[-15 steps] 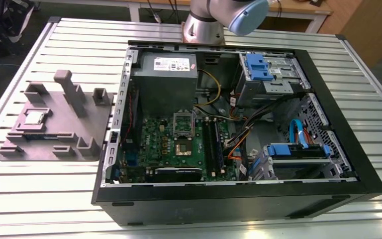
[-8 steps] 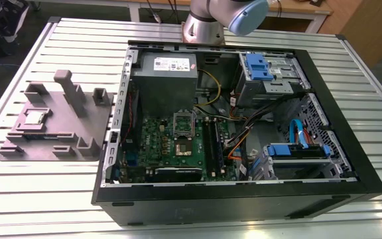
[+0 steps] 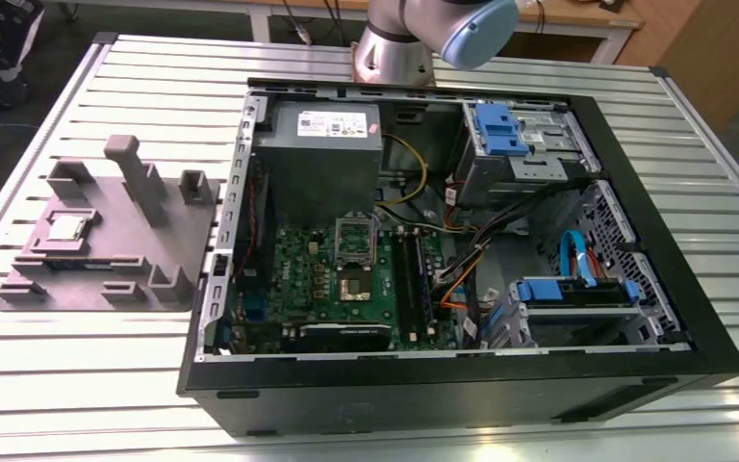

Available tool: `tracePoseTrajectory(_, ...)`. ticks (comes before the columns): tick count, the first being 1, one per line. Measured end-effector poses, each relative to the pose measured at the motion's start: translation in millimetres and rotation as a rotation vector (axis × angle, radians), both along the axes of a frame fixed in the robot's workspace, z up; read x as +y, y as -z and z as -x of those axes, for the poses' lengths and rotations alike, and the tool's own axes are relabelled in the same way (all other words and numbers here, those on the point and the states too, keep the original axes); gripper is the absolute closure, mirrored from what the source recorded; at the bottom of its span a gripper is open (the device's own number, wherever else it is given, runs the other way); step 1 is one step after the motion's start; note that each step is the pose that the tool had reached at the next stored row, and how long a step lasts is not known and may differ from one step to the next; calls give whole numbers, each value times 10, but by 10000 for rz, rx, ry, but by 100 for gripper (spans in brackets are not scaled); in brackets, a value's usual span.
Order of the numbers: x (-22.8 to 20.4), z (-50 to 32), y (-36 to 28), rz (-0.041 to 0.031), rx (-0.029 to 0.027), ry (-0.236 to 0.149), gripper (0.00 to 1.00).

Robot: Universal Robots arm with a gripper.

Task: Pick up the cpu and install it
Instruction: 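Reach for the cpu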

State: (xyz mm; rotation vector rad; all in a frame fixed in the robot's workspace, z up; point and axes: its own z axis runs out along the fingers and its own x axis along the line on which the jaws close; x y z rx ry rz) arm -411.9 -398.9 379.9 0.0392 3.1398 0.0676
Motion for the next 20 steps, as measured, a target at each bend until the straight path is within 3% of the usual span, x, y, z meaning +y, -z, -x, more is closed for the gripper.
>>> tracePoseTrajectory(10, 3, 178, 7, 0, 1, 0, 90)
tracePoseTrajectory(20, 3, 209, 7, 0, 0, -1, 90)
